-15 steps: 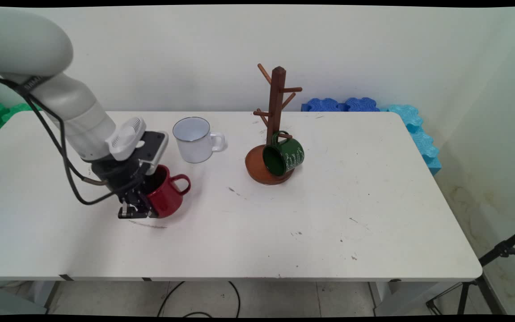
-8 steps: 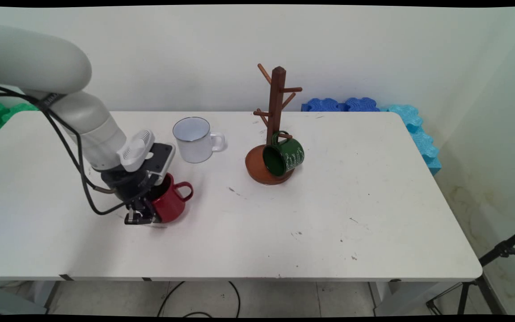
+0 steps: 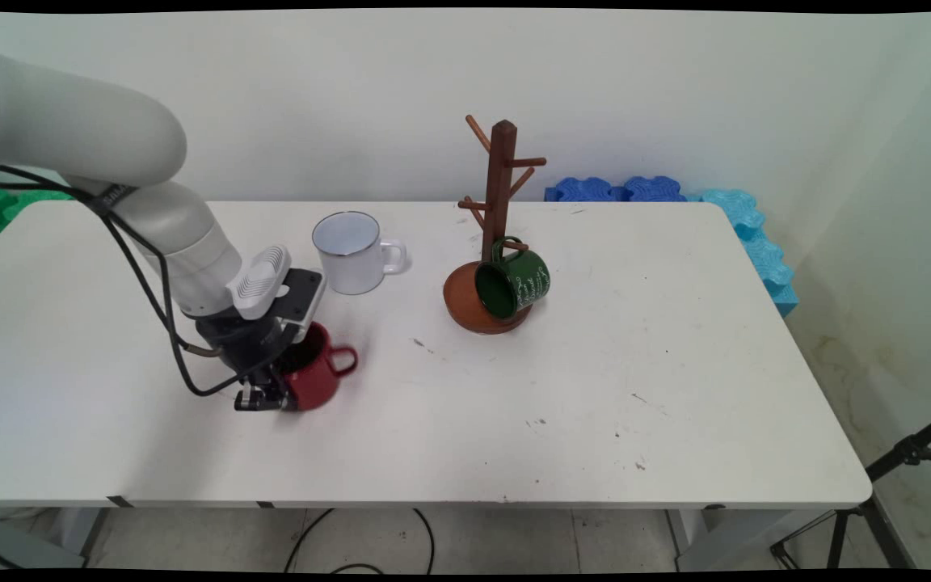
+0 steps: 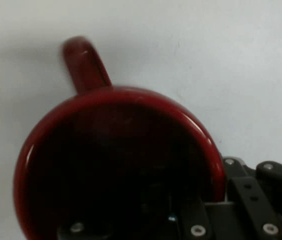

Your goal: Place the picked object on the table

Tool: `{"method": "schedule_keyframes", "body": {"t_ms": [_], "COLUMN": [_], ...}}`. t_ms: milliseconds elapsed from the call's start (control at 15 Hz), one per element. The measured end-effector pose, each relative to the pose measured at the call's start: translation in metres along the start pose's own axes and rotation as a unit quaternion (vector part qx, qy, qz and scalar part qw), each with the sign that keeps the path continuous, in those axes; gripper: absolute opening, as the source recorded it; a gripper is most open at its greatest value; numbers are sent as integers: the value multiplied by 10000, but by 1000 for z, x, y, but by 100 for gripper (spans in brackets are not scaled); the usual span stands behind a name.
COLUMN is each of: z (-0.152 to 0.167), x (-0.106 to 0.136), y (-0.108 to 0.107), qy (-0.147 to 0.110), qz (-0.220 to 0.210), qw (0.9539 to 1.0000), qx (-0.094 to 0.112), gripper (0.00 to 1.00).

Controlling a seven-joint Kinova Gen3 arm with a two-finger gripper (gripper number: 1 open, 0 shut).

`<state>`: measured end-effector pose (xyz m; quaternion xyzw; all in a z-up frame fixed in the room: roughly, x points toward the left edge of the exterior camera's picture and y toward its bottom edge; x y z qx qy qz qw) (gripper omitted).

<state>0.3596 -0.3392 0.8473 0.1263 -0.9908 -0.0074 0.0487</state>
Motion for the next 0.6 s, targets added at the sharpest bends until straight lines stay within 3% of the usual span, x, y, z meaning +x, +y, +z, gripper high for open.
{"method": "schedule_keyframes", "body": {"t_ms": [67, 600], "z": [1, -4], "x": [1, 8], "y": [0, 3], "qy": [-2, 162], "qz": [-2, -58], "qw": [10000, 9998], "qx": [-4, -69], "gripper": [100, 100]}}
